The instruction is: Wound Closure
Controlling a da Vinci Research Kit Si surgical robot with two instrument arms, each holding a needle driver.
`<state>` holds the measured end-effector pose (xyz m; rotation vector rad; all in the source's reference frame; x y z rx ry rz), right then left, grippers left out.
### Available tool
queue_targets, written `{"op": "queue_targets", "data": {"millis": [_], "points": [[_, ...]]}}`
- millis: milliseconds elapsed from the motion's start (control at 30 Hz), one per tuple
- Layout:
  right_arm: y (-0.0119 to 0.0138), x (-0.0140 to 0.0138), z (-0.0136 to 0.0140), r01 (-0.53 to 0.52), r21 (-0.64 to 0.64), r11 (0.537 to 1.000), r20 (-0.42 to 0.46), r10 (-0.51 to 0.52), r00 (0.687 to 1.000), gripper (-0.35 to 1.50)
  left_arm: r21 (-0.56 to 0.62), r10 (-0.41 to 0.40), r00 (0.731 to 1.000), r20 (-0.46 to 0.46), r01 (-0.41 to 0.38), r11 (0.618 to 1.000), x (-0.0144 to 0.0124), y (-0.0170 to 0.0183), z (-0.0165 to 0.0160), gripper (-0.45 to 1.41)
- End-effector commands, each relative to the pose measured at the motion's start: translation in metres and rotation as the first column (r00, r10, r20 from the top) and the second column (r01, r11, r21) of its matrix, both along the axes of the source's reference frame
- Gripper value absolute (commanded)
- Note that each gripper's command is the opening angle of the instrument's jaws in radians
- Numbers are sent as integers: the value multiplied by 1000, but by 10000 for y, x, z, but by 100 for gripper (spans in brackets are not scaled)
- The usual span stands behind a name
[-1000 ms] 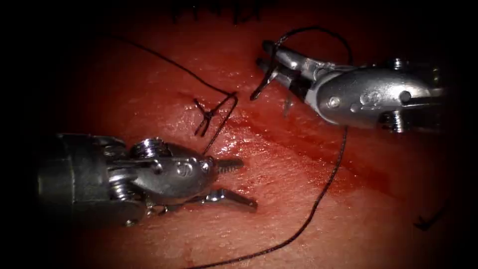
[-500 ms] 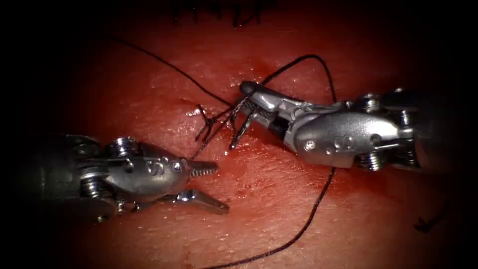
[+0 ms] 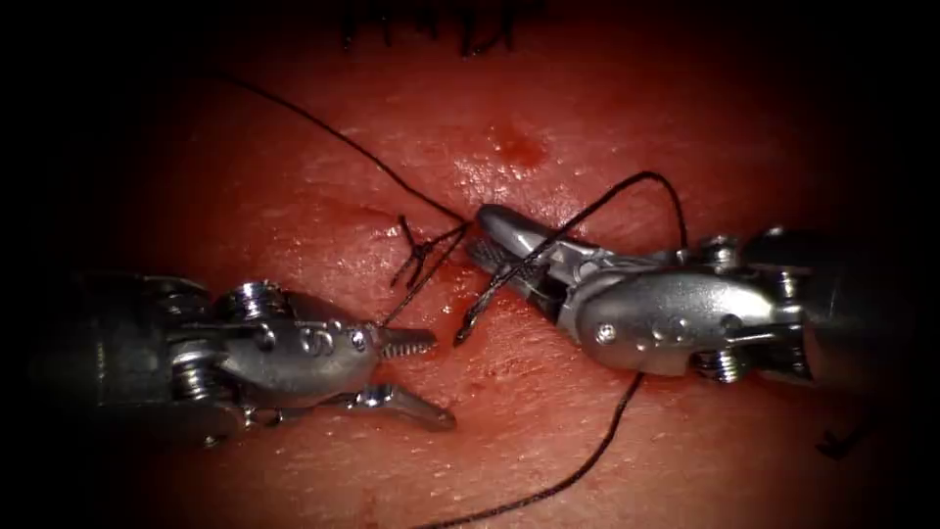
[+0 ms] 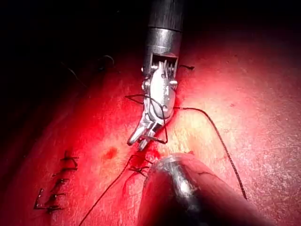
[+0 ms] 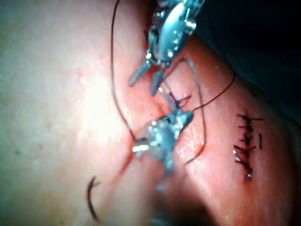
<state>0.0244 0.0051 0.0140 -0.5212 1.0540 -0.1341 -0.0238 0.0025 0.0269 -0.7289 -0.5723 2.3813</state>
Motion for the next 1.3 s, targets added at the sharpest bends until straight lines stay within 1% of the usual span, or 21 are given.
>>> {"op": "queue_targets", "data": {"millis": [33,133,200,367,600,867,900,1033,1067,1300], "points": [[-5,4,14,7,19,1000,12,-7,1000,-35,0,0,1000,1,0,1000,-6,-1,4,30],[-9,0,27,-4,59,998,28,2,1000,-35,2,-2,1000,0,2,1000,-10,-1,2,29],[-10,-3,30,-8,75,997,30,6,1000,-35,2,-3,1000,-1,3,1000,-10,-1,2,29],[-11,-6,31,-19,120,993,44,14,999,-35,2,-3,1000,0,3,1000,-10,-1,2,29],[-13,-19,34,-50,153,987,63,41,997,-35,3,-2,1000,0,2,1000,-10,0,1,29],[-18,-23,32,-66,220,973,92,47,995,-35,4,-1,1000,1,1,1000,-9,0,0,29],[-19,-23,33,-64,238,969,106,40,994,-35,5,-1,1000,2,1,1000,-9,1,0,29],[-22,-21,33,-47,256,966,111,19,994,-35,5,-1,1000,2,1,1000,-9,0,-1,29],[-24,-20,32,-34,268,963,123,0,992,-35,5,-1,1000,2,1,1000,-9,1,-1,29],[-29,-19,29,-13,281,960,120,-22,992,-35,5,0,1000,2,0,1000,-8,1,-1,29]]}}
